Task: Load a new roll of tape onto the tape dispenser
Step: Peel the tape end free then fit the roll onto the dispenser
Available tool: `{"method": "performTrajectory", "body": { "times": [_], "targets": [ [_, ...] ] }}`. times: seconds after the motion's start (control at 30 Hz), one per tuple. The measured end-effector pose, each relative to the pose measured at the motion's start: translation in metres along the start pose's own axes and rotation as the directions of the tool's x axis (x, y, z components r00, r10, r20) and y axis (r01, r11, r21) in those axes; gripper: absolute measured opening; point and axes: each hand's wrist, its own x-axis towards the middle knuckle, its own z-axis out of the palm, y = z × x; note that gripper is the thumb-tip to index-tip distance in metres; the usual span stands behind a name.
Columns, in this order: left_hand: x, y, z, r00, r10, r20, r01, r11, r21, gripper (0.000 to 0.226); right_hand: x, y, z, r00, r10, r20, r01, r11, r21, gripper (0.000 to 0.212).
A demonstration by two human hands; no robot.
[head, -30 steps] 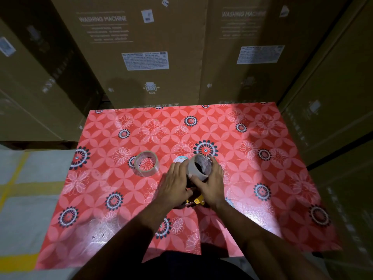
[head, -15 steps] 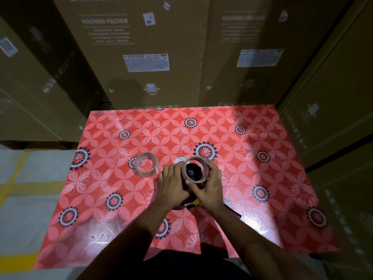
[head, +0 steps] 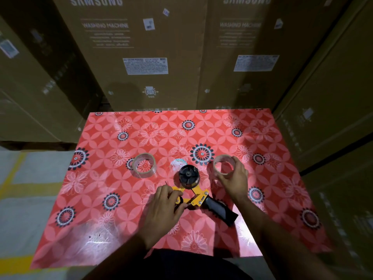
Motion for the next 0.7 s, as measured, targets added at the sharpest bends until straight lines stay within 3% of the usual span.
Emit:
{"method": "performTrajectory", "body": {
  "times": [0.07, 0.13, 0.23, 0.27, 0.33, 0.4, 0.43, 0.5, 0.63, 0.7],
  "targets": [
    [-0.001, -0.001, 0.001, 1.000, -0.019, 0.020, 0.020, 0.999, -0.046, 0.034, 0.002, 0.006, 0.001, 0.995, 0.046, 0.087, -0.045, 0.999, -0.012, 0.099],
    [0.000, -0.001, 0.001, 0.999, -0.027, 0.033, 0.029, 0.998, -0.055, 0.033, -0.002, 0.006, 0.000, 0.998, -0.008, 0.055, 0.012, 0.998, -0.068, 0.097],
    [-0.002, -0.003, 0.002, 0.999, -0.033, 0.041, 0.034, 0.998, -0.045, 0.033, -0.017, -0.006, -0.010, 0.943, -0.332, 0.026, 0.333, 0.938, -0.097, 0.074],
    [-0.002, -0.003, 0.002, 0.999, -0.031, 0.037, 0.032, 0.998, -0.045, 0.033, -0.024, -0.011, -0.014, 0.870, -0.482, 0.105, 0.491, 0.866, -0.095, 0.068],
    [-0.002, -0.004, 0.002, 0.999, -0.029, 0.033, 0.030, 0.999, -0.045, 0.033, -0.037, -0.017, -0.016, 0.637, -0.680, 0.364, 0.752, 0.652, -0.096, 0.060],
    [0.000, -0.004, 0.002, 0.999, -0.030, 0.032, 0.031, 0.999, -0.032, 0.033, -0.048, -0.013, -0.007, 0.431, -0.691, 0.581, 0.878, 0.470, -0.092, 0.060],
    [0.001, -0.003, 0.002, 0.999, -0.034, 0.030, 0.035, 0.999, -0.025, 0.032, -0.053, -0.011, 0.000, 0.392, -0.663, 0.637, 0.895, 0.434, -0.099, 0.063],
    [0.003, -0.003, 0.000, 0.998, -0.060, 0.022, 0.061, 0.998, -0.020, 0.034, -0.062, -0.011, 0.012, 0.439, -0.625, 0.646, 0.873, 0.467, -0.142, 0.065],
    [0.006, -0.002, 0.000, 0.994, -0.092, 0.059, 0.094, 0.995, -0.030, 0.054, -0.085, -0.030, 0.035, 0.707, -0.538, 0.459, 0.683, 0.688, -0.244, 0.057],
    [0.003, -0.003, 0.001, 0.993, -0.071, 0.093, 0.074, 0.997, -0.022, 0.061, -0.093, -0.042, 0.048, 0.788, -0.459, 0.412, 0.585, 0.766, -0.265, 0.058]
  ]
}}
